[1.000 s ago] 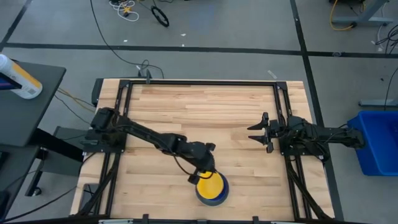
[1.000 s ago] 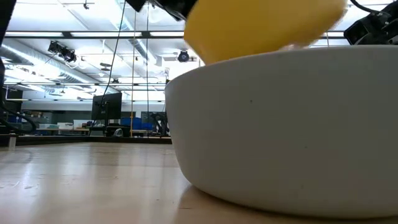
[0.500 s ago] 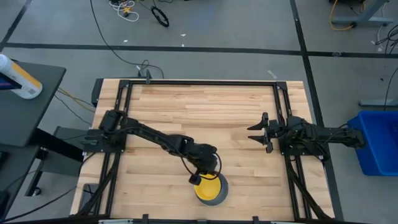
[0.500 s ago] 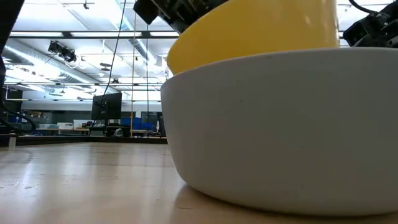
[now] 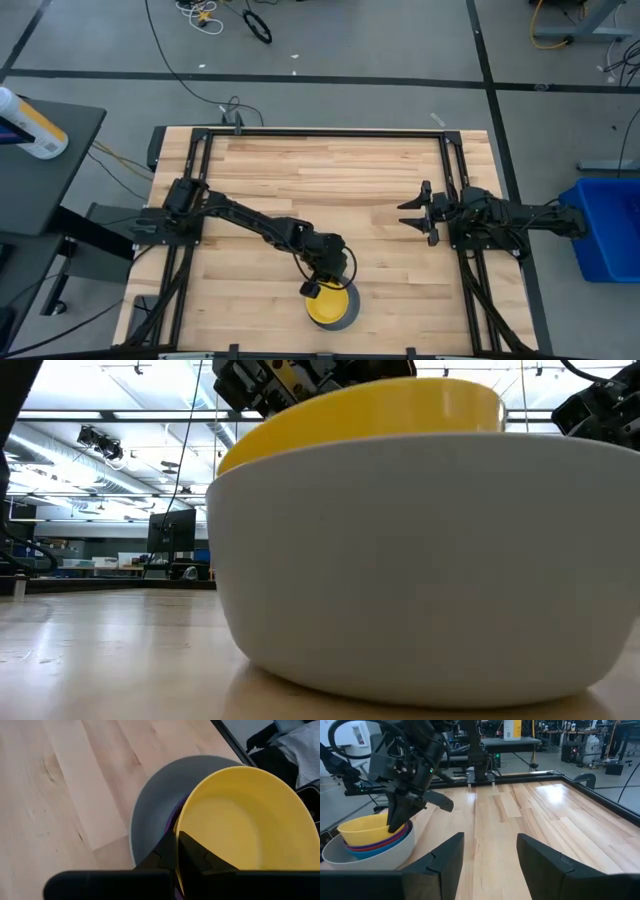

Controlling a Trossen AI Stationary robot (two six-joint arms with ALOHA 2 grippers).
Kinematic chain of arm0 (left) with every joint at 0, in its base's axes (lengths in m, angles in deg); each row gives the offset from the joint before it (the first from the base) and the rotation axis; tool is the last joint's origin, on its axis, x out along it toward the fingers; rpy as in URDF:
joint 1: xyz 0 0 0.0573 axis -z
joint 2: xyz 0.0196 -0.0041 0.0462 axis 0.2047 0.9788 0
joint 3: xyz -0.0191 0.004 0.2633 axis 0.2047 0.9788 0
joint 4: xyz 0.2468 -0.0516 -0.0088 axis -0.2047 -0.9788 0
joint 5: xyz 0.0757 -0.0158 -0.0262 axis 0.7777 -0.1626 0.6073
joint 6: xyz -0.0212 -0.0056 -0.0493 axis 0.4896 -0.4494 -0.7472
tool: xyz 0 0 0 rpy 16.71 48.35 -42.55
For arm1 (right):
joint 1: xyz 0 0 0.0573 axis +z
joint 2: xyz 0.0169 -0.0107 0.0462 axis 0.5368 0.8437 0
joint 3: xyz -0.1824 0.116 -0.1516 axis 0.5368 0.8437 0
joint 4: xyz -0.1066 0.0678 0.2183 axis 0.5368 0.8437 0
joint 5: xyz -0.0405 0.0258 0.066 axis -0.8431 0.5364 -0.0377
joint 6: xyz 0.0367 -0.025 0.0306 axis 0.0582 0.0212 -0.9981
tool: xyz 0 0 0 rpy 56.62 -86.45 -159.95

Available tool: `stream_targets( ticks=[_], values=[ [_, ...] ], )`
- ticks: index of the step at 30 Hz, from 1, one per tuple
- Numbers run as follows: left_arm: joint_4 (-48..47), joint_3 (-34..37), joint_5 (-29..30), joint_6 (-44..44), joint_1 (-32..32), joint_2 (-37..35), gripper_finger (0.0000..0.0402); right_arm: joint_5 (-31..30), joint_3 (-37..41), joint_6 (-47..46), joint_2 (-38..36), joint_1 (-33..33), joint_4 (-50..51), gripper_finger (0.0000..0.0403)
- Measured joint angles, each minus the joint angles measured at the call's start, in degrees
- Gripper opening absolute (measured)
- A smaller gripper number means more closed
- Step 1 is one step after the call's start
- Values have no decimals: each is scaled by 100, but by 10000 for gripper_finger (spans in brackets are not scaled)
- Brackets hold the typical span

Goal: Nest bowls inside each other
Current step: Stack the yellow bowl on top of the blue bowl, then return to Home Position

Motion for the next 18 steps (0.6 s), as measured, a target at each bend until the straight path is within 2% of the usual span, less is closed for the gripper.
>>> stream_targets(
  ticks=[6,15,18],
  values=[
    [19,0,63,-2,1,0,17,0,0,0,0,0,0,191],
    [263,2,7,-52,1,-4,122,0,0,-4,0,0,0,196],
    [268,2,156,-55,1,-4,158,0,0,-7,0,0,0,194]
  ],
)
